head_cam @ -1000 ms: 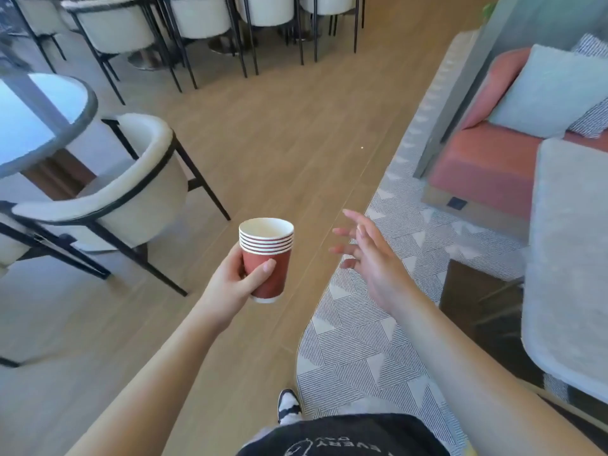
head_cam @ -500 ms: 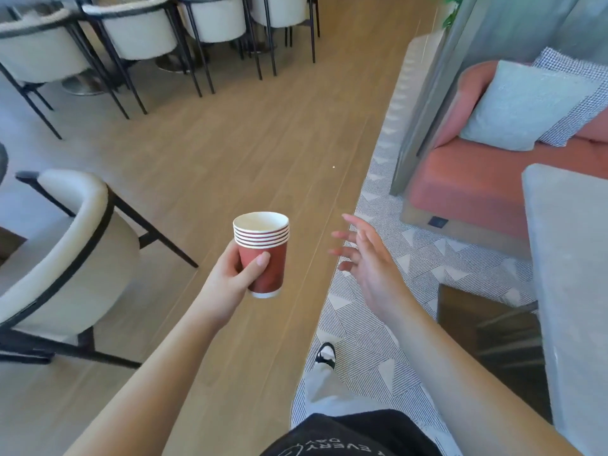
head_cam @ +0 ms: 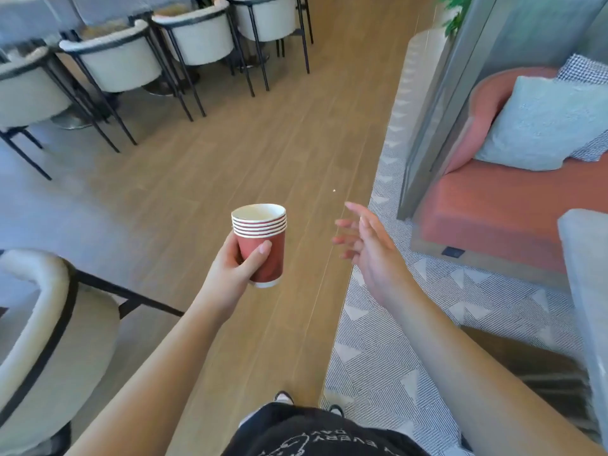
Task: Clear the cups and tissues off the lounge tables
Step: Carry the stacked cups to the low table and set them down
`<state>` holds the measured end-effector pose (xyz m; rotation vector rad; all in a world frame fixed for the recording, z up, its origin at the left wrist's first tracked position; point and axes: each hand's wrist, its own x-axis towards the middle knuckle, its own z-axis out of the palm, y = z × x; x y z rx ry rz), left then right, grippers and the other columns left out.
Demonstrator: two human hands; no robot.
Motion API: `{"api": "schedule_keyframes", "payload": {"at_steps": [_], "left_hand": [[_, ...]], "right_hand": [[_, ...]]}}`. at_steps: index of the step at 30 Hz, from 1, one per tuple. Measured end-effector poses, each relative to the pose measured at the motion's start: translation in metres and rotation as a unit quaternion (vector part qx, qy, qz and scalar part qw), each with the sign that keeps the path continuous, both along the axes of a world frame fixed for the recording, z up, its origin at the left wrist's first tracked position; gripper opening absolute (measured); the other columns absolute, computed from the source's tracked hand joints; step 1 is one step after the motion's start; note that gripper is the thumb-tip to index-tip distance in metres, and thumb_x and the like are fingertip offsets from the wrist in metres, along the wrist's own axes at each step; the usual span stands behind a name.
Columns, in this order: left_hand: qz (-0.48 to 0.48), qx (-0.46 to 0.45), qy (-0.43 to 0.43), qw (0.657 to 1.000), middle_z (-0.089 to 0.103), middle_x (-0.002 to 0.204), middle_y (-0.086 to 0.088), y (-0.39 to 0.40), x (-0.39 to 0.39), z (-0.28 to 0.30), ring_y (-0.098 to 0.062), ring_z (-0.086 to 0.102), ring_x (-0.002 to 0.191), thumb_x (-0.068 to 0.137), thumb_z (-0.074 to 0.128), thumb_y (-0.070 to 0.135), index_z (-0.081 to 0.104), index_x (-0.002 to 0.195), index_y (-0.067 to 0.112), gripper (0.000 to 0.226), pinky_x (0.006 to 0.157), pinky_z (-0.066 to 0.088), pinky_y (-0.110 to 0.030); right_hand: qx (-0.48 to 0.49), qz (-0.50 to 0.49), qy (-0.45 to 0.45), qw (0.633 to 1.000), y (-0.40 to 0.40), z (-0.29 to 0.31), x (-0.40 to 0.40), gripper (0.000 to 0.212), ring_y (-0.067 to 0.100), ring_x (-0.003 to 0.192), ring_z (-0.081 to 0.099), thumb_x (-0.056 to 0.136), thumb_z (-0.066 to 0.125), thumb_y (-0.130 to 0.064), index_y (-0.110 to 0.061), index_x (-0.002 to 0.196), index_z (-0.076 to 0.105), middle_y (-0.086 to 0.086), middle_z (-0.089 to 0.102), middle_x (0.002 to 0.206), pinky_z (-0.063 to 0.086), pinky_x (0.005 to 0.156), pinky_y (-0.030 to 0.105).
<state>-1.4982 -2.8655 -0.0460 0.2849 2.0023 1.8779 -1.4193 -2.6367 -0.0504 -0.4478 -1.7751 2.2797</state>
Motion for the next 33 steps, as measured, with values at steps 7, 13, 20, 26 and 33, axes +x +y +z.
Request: {"api": "schedule_keyframes", "payload": {"at_steps": [7,13,20,26,33], "left_hand": [[-0.021,-0.003,0.009,1.0,0.075,0.117,0.013,0.043,-0.124,-0.02,-0.005,0.071,0.108,0.072,0.078,0.054,0.06,0.127,0.035,0.061,0.082,0.055,-0.017],[-0.05,0.006,0.007,0.999,0.075,0.112,0.023,0.09,-0.253,-0.024,0.004,0.069,0.104,0.071,0.076,0.054,0.059,0.124,0.038,0.058,0.079,0.053,-0.012],[-0.108,0.011,0.015,0.994,0.074,0.112,0.023,0.157,-0.387,-0.009,0.003,0.069,0.105,0.071,0.076,0.055,0.059,0.123,0.039,0.057,0.08,0.053,-0.012],[-0.134,0.017,0.006,0.991,0.075,0.112,0.021,0.227,-0.472,-0.013,0.002,0.07,0.104,0.072,0.075,0.053,0.06,0.123,0.038,0.055,0.079,0.054,-0.013],[-0.126,0.004,0.007,0.992,0.076,0.111,0.02,0.322,-0.572,-0.026,0.002,0.071,0.103,0.071,0.075,0.054,0.06,0.123,0.037,0.057,0.077,0.054,-0.012]], "right_hand": [[0.013,0.005,-0.022,1.0,0.048,-0.017,-0.11,0.037,0.014,0.093,0.068,0.095,0.046,-0.051,-0.04,0.128,0.06,-0.005,0.068,0.113,0.051,0.074,0.026],[0.021,-0.021,-0.047,0.998,0.083,-0.023,-0.232,0.036,0.015,0.093,0.068,0.095,0.046,-0.052,-0.04,0.127,0.06,-0.005,0.067,0.114,0.049,0.073,0.026],[0.017,-0.067,-0.055,0.996,0.131,-0.006,-0.343,0.039,0.013,0.088,0.067,0.094,0.045,-0.052,-0.036,0.126,0.059,-0.001,0.065,0.115,0.048,0.074,0.027],[0.015,-0.096,-0.051,0.994,0.195,-0.008,-0.419,0.038,0.016,0.091,0.066,0.094,0.045,-0.052,-0.037,0.126,0.06,-0.001,0.065,0.115,0.048,0.076,0.029],[0.01,-0.112,-0.036,0.993,0.293,-0.023,-0.52,0.037,0.015,0.089,0.067,0.094,0.047,-0.052,-0.038,0.125,0.062,-0.005,0.067,0.11,0.05,0.072,0.025]]}}
